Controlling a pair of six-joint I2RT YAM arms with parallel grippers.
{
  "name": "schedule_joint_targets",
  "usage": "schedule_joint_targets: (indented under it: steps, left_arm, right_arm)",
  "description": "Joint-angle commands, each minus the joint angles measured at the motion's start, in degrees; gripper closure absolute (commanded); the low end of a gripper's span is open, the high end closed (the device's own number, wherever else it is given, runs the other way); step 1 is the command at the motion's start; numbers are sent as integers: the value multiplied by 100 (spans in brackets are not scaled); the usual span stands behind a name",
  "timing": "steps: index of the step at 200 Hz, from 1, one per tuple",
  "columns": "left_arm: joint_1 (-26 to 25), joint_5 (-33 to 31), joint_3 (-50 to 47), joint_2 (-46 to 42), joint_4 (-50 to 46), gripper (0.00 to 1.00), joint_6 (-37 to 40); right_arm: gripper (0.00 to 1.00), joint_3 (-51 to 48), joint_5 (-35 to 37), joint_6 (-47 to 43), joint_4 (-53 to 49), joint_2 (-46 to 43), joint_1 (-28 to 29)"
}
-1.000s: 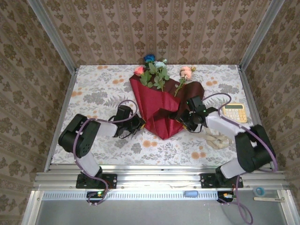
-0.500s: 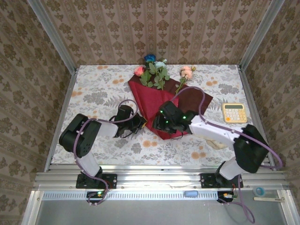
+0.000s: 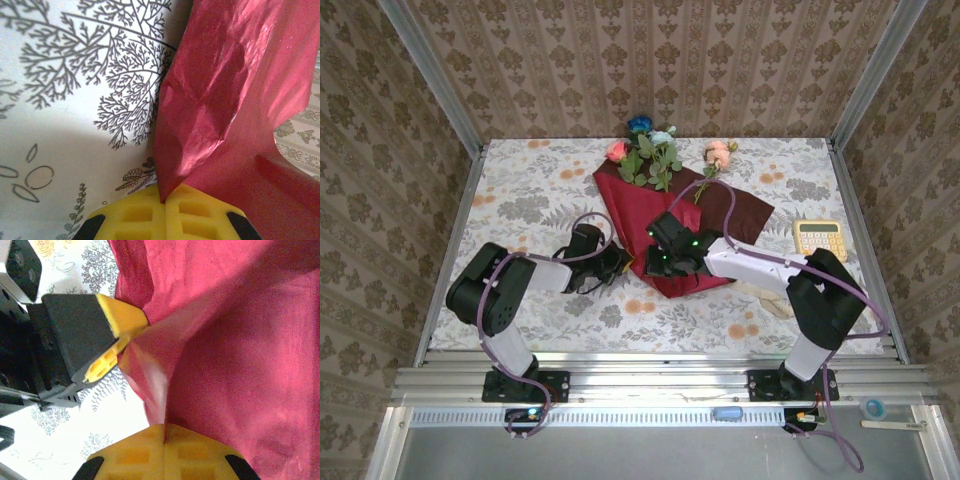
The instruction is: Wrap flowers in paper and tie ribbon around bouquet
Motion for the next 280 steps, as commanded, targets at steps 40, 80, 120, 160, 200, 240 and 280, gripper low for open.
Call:
schedule_joint_targets:
  steps: [40,80,120,160,200,240,280]
  left_arm:
    - [255,-1,81,297,322,100,-234]
    - [306,36,123,222,301,89,-265]
    - [358,72,254,-1,-134,71,-54]
    - [372,180,292,175,-39,74,-56]
    - [363,253,369,186,-88,82,24]
    - [355,278,379,166,-93,95,8]
    - [350,301,317,149,-58,98,-1]
  right_arm:
    - [100,-1074,-637,1077,505,-490,178]
    - [100,-1204,-709,1405,851,-376,173]
    - [100,-1308,-785,1736,1109,-418,170]
    - [73,-1799,-555,3058,1509,-1042,189]
    - [44,-2087,-131,4653,1661,-1422,281]
    - [36,-2665,98,6709,2886,-1145,641]
    - [34,-3011,957,7778,4071,-827,941]
